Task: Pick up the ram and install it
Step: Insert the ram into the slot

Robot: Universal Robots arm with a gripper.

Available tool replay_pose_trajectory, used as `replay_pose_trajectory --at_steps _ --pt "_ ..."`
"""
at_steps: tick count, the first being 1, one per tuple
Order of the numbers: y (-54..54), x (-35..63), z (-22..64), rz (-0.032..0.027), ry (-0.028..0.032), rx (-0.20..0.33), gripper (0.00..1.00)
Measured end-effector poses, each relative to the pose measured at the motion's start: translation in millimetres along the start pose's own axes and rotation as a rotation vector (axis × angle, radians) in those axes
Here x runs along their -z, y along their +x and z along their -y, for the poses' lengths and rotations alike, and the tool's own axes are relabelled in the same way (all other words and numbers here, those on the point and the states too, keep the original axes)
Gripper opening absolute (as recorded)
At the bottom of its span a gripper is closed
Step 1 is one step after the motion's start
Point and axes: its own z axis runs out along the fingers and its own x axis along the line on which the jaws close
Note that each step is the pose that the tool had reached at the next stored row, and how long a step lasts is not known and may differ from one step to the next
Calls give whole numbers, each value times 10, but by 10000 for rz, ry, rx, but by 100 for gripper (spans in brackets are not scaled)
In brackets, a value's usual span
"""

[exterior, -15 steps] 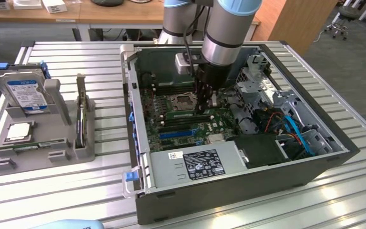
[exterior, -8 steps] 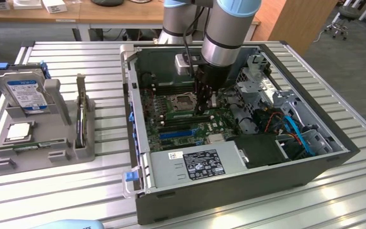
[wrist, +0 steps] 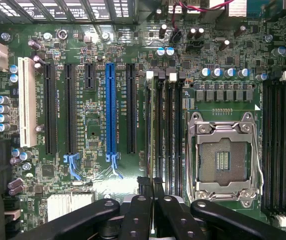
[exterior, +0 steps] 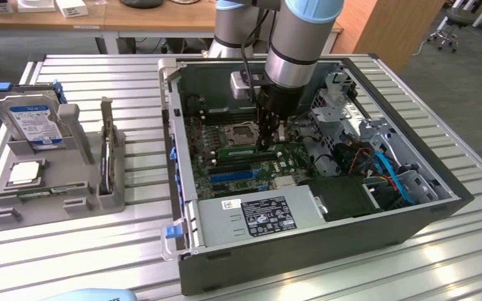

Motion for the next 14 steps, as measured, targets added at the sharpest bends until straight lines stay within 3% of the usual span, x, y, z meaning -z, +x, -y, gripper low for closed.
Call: replay_pose_trajectory --at_steps 14 --pt "0 0 0 -4 -3 149 12"
